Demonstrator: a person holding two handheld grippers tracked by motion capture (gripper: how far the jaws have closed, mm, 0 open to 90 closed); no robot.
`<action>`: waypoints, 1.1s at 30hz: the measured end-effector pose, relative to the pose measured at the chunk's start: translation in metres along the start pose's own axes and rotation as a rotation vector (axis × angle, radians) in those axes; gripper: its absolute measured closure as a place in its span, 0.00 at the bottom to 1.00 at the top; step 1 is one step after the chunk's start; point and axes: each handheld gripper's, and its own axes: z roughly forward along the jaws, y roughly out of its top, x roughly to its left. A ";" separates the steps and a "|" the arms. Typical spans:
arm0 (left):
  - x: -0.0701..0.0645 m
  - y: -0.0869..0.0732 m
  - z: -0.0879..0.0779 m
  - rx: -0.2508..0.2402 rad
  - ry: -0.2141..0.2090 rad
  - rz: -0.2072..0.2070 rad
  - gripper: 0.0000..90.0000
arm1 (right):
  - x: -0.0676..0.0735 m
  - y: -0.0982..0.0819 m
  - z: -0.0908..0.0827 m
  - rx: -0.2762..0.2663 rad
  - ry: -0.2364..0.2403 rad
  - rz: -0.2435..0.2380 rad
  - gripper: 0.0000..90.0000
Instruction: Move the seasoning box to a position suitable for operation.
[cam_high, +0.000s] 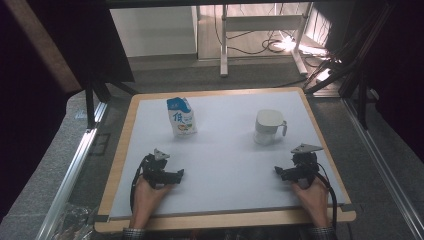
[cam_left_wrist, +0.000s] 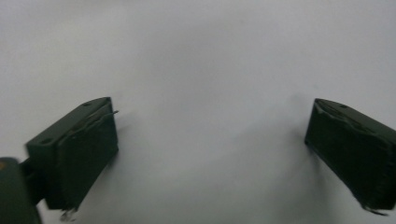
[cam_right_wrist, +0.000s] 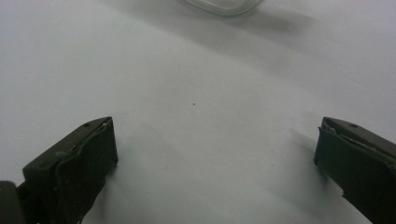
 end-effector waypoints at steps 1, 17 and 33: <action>0.001 0.000 -0.002 0.004 -0.008 0.007 0.06 | 0.000 0.000 0.000 0.000 -0.001 -0.001 0.00; 0.003 -0.005 0.000 -0.039 -0.016 0.030 0.05 | 0.000 0.000 0.000 0.002 0.000 0.000 0.00; 0.003 -0.006 0.000 -0.045 -0.019 0.023 0.05 | 0.001 0.003 -0.002 0.015 0.003 -0.004 0.07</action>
